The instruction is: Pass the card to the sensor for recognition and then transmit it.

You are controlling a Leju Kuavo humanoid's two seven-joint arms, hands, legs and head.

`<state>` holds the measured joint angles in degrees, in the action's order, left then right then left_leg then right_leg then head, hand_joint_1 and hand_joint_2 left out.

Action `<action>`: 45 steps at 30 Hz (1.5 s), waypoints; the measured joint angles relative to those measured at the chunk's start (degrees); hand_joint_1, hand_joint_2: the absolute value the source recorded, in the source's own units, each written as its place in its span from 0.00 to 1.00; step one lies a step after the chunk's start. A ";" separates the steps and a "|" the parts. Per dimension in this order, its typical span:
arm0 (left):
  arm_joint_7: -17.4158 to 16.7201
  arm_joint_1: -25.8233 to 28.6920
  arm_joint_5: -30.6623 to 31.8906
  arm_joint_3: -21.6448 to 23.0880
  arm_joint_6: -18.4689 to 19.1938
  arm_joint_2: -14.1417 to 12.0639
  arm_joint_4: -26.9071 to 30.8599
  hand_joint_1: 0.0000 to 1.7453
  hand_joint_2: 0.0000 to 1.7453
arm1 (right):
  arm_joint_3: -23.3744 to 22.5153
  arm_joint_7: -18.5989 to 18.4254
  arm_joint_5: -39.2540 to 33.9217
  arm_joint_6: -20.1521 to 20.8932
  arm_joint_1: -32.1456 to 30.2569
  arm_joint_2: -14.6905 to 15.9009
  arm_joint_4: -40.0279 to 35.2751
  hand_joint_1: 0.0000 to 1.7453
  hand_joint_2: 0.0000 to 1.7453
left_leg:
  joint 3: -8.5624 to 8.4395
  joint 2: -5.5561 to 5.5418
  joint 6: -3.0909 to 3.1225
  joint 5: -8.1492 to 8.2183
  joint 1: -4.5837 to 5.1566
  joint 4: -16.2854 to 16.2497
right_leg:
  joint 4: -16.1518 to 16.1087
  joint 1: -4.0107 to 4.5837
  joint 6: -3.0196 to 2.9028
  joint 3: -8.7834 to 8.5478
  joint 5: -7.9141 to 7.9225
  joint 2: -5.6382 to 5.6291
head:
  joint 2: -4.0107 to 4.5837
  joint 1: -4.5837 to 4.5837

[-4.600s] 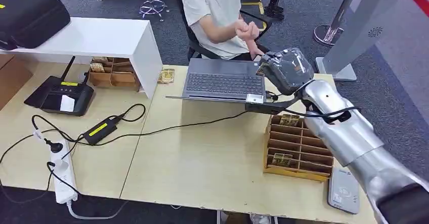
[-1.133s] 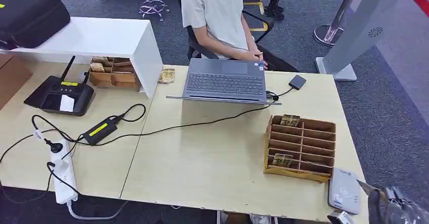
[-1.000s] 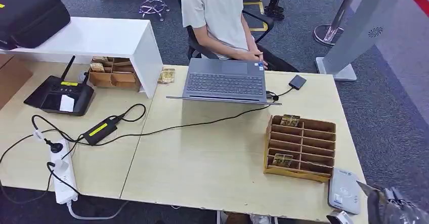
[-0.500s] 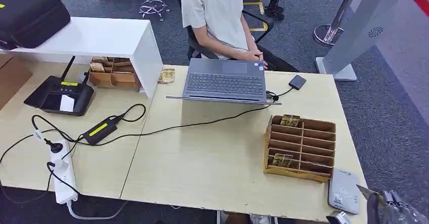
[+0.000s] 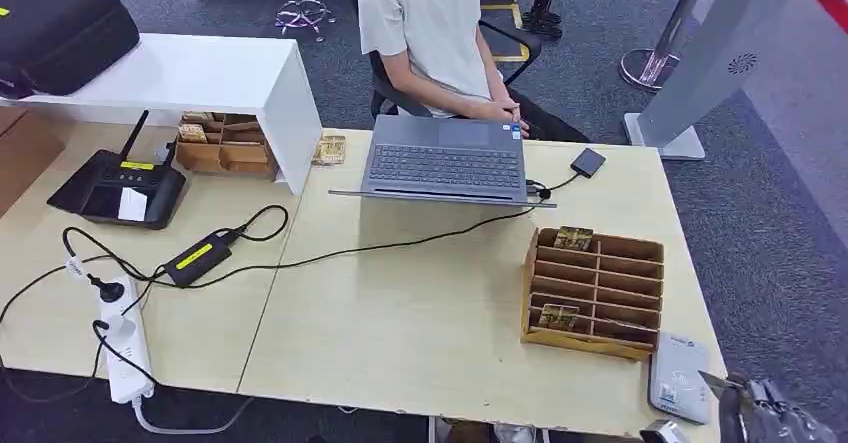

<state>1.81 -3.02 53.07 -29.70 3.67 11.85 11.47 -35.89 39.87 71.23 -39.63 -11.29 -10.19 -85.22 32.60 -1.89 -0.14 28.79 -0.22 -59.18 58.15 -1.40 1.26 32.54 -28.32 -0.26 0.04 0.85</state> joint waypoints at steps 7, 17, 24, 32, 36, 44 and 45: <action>-0.04 -0.09 0.55 0.00 0.31 0.00 0.00 0.00 1.00 | -1.36 -0.48 1.44 0.00 -0.01 0.00 2.68 1.00 1.00 | 0.00 0.01 0.00 0.00 0.00 0.00 | 0.00 0.00 0.00 0.00 0.00 -0.01 | 0.00 0.00; -0.09 -0.18 0.53 0.00 0.52 0.00 0.00 0.00 1.00 | -3.60 -0.07 5.59 -0.44 0.70 -0.02 8.80 1.00 1.00 | -0.03 0.05 0.00 0.00 -0.01 0.00 | -0.01 0.01 0.00 -0.02 0.00 -0.05 | 0.00 0.02; -0.61 -0.13 -0.68 0.00 0.52 0.00 0.00 0.00 1.00 | -5.01 0.17 7.87 -0.59 1.30 -0.11 12.37 1.00 1.00 | -0.08 0.08 0.00 0.00 -0.02 0.00 | -0.01 0.02 -0.01 -0.07 0.01 -0.07 | 0.00 0.00; -0.79 -0.17 -0.72 0.00 0.52 0.00 0.00 0.00 1.00 | -6.71 0.18 9.62 -0.61 1.96 -0.11 15.84 1.00 1.00 | -0.09 0.10 0.00 0.00 -0.01 0.00 | -0.03 0.01 0.00 -0.11 0.02 -0.09 | 0.00 0.00; -1.03 -0.18 -0.20 0.02 0.55 0.00 0.00 0.00 1.00 | -6.43 0.17 6.12 -0.72 2.18 -0.11 14.43 1.00 1.00 | -0.10 0.09 0.01 0.00 0.00 -0.01 | -0.03 0.01 0.01 -0.13 0.03 -0.09 | 0.00 0.00; -1.03 -0.21 -0.04 0.02 0.55 0.00 0.00 0.00 1.00 | -5.42 0.17 4.96 -0.85 2.22 -0.11 12.11 1.00 1.00 | -0.12 0.09 0.00 0.00 -0.01 -0.01 | -0.02 0.01 0.00 -0.11 0.03 -0.09 | 0.00 -0.02; -1.03 -0.20 -0.04 0.00 0.55 0.00 0.00 0.00 1.00 | -5.38 0.17 4.96 -0.85 2.23 -0.11 12.02 1.00 1.00 | -0.11 0.08 0.00 0.00 -0.01 0.00 | -0.02 0.01 0.00 -0.11 0.02 -0.08 | 0.00 0.00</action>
<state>0.79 -3.23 53.02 -29.70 4.22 11.85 11.47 -41.27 40.04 76.19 -40.48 -9.07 -10.29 -73.20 32.49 -1.81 -0.13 28.79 -0.22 -59.18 58.14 -1.39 1.26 32.42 -28.29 -0.34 0.04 0.85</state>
